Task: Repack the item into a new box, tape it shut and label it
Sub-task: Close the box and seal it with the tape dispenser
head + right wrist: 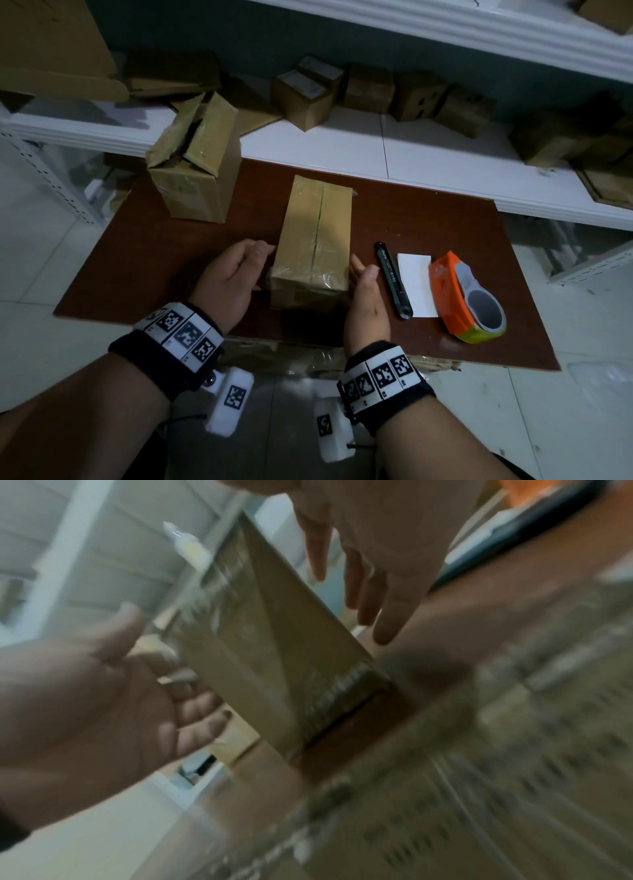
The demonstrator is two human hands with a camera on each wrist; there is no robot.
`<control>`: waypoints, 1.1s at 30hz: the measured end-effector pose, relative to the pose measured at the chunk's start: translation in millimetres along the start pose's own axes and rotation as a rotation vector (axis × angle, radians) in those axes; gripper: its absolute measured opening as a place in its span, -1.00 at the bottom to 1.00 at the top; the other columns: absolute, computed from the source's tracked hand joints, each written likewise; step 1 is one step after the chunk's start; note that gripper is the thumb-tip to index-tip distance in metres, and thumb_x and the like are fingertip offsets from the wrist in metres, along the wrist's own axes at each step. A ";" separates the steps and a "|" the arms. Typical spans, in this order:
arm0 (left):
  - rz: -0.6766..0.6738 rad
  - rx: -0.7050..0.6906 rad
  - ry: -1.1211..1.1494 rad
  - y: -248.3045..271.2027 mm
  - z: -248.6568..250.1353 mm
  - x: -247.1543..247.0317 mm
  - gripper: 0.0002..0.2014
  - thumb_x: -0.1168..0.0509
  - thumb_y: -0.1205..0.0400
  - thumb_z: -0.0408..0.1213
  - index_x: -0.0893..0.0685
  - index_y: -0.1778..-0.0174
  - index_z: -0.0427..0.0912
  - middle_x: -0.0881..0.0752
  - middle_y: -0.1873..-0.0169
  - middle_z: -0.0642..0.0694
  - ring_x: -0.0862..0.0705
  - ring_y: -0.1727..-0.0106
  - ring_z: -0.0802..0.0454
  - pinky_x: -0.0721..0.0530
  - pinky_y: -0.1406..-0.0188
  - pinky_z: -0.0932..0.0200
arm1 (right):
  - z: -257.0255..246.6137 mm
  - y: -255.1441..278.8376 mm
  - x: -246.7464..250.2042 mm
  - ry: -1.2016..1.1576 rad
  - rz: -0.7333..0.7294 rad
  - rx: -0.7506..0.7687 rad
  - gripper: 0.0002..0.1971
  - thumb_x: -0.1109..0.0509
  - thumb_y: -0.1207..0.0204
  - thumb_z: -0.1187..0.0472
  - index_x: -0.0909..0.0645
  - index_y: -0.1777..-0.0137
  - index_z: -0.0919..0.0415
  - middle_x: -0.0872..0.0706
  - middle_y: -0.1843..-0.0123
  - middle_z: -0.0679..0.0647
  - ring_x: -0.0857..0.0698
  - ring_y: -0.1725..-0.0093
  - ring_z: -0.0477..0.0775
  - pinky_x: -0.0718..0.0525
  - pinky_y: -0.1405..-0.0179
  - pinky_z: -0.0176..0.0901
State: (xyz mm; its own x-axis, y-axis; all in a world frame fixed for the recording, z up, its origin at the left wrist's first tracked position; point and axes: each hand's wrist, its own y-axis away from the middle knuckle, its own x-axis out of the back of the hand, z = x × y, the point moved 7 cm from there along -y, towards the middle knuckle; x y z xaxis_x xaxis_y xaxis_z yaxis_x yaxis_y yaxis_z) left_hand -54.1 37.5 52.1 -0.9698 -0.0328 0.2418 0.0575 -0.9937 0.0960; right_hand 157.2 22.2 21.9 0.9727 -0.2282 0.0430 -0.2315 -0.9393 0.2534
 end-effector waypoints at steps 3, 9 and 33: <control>-0.045 0.013 -0.009 4.2 -0.4 -4.7 -0.39 -0.02 -0.61 0.31 -0.44 -0.55 0.16 -0.56 -0.29 0.39 -0.53 -0.21 0.59 -0.47 -0.28 0.32 | -3.9 2.9 -7.0 0.017 -0.073 0.034 -0.33 -0.13 -0.43 -0.59 -0.44 -0.52 -0.45 -0.57 -0.57 -0.19 -0.53 -0.54 -0.19 -0.44 -0.63 0.06; -0.117 0.033 0.018 9.2 -1.6 -29.3 -0.33 0.09 -0.61 0.36 -0.27 -0.65 0.25 -0.49 -0.48 0.25 -0.49 -0.42 0.32 -0.36 -0.46 0.24 | -4.3 8.8 -13.4 0.092 -0.110 0.111 -0.45 -0.22 -0.66 -0.21 -0.37 -0.65 -0.22 -0.54 -0.43 -0.44 -0.50 -0.36 -0.58 -0.39 -0.47 -0.50; 0.002 0.062 0.034 13.4 -5.8 -39.1 -0.39 0.00 -0.66 0.33 -0.32 -0.63 0.22 -0.63 -0.29 0.25 -0.58 -0.24 0.39 -0.46 -0.21 0.33 | -10.2 10.5 -26.0 0.236 -0.023 0.055 -0.36 -0.41 -0.62 -0.11 -0.30 -0.68 -0.24 -0.73 -0.35 -0.13 -0.70 -0.31 -0.09 -0.64 -0.39 -0.08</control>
State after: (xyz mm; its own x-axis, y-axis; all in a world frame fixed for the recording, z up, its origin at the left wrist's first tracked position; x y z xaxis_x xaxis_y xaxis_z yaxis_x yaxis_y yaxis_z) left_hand -16.9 24.8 38.3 -0.9771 -0.0398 0.2088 0.0734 -0.9851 0.1556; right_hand 129.6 20.9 33.3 0.9534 -0.1465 0.2637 -0.2035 -0.9576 0.2038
